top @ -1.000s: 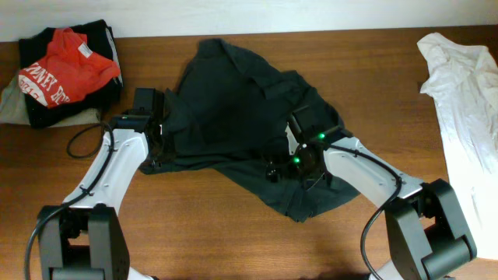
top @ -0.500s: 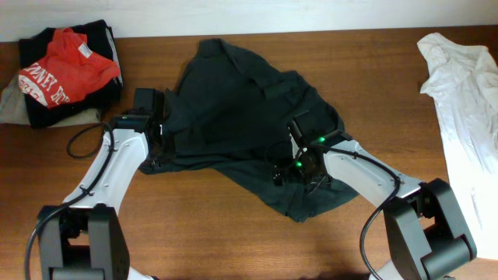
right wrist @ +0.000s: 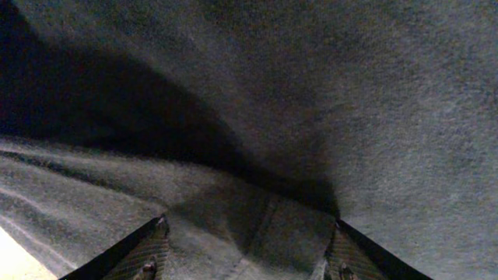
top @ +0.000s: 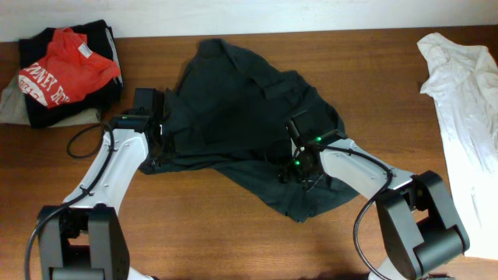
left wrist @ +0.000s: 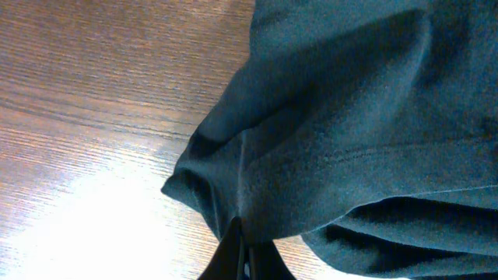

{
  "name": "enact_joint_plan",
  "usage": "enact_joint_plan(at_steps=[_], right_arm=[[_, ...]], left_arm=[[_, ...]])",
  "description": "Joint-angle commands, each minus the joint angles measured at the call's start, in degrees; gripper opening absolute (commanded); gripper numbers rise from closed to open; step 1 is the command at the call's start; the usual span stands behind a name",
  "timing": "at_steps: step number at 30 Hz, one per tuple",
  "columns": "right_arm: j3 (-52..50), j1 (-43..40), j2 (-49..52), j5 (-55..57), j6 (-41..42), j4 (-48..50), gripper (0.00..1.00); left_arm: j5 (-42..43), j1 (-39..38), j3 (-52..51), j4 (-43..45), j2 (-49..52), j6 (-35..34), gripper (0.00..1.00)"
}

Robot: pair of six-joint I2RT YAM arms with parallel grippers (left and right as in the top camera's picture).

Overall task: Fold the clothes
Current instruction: 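Grasp the shirt's right side with the right gripper, then lift the shirt with both grippers and stretch it apart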

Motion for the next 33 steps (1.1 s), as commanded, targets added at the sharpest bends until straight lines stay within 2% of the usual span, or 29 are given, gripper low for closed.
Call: enact_joint_plan(at_steps=[1, 6, 12, 16, 18, 20, 22, 23, 26, 29, 33], right_arm=[[-0.4, -2.5, 0.3, 0.6, 0.5, -0.1, 0.68], [-0.4, -3.7, 0.3, 0.2, 0.5, -0.5, 0.57], [-1.2, -3.7, 0.5, -1.2, 0.5, -0.1, 0.49], [-1.2, -3.7, 0.5, -1.3, 0.8, 0.2, 0.35], [-1.2, -3.7, 0.5, -1.2, 0.8, 0.2, 0.32], [-1.2, -3.7, 0.5, -1.2, 0.8, 0.4, 0.15], [-1.2, -3.7, 0.5, -1.2, 0.8, 0.6, 0.11], [-1.2, -3.7, 0.5, -1.2, 0.8, 0.6, 0.04], [-0.8, -3.8, 0.0, -1.0, 0.8, 0.2, 0.04], [2.4, -4.9, -4.0, -1.0, 0.9, -4.7, 0.04], [7.8, -6.7, -12.9, -1.0, 0.9, -11.4, 0.04]], left_arm=[[0.4, 0.4, 1.1, 0.1, -1.5, -0.7, 0.01], [0.4, 0.4, 1.1, 0.1, -1.5, -0.7, 0.01], [0.4, 0.4, 1.1, 0.1, -1.5, -0.7, 0.01], [0.4, 0.4, 1.1, 0.1, -1.5, -0.7, 0.01], [0.4, 0.4, 1.1, 0.1, -1.5, -0.7, 0.01], [0.4, 0.4, 1.1, 0.1, -1.5, -0.7, 0.01], [0.4, 0.4, 1.1, 0.1, -1.5, -0.7, 0.01], [0.4, 0.4, 1.1, 0.1, -1.5, -0.7, 0.01], [0.4, 0.4, 1.1, 0.1, -1.5, -0.7, 0.00], [0.4, 0.4, 2.4, -1.7, -3.0, -0.7, 0.01], [0.4, 0.4, 6.3, -4.6, -11.3, -0.7, 0.01]])
